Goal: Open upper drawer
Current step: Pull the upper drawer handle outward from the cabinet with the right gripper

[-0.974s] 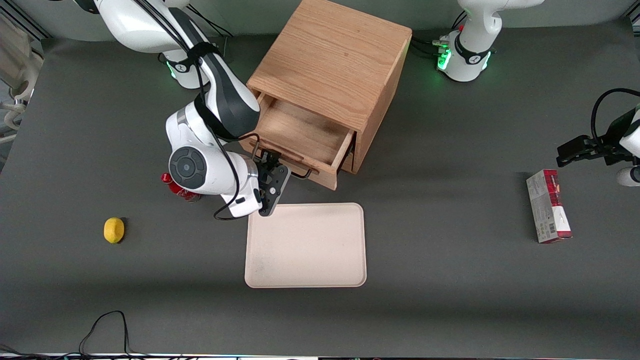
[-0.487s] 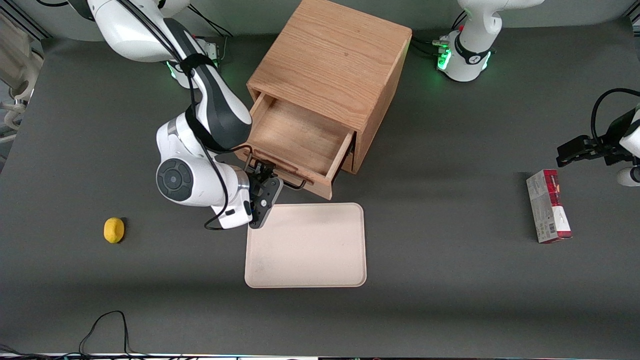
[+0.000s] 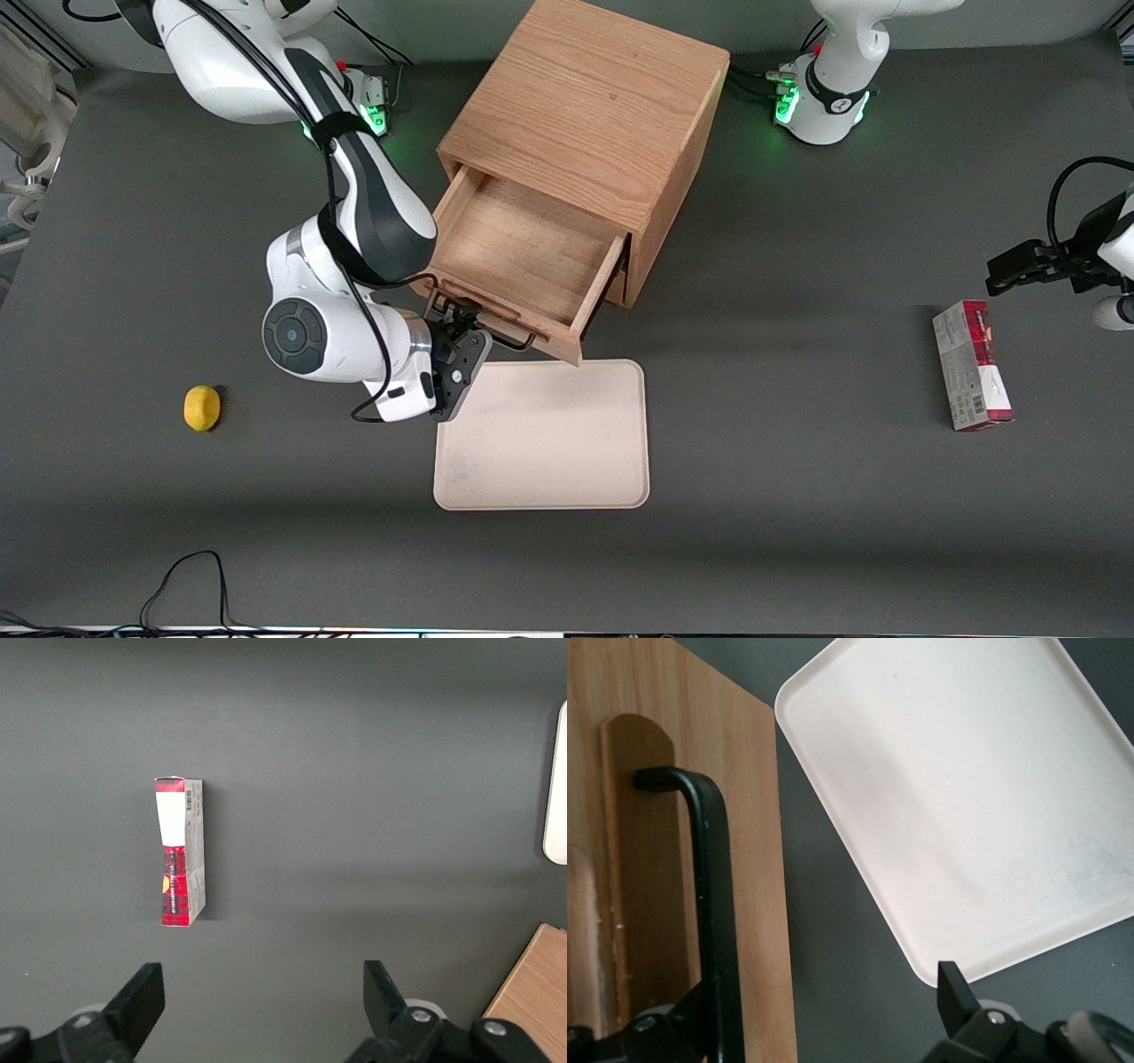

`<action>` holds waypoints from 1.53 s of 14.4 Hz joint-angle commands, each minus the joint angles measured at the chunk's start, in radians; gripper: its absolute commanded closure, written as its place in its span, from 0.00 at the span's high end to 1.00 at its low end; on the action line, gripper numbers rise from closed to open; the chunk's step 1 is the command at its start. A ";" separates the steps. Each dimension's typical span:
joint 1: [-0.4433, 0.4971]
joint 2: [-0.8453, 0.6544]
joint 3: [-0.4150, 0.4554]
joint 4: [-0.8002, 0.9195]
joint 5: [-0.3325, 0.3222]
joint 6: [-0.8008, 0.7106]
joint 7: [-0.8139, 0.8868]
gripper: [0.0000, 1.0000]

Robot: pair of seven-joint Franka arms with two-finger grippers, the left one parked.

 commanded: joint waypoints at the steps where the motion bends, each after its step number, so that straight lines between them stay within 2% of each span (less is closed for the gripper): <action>1: -0.025 0.050 0.008 0.066 0.023 -0.001 -0.029 1.00; 22: -0.091 0.111 0.009 0.178 0.045 -0.004 -0.039 1.00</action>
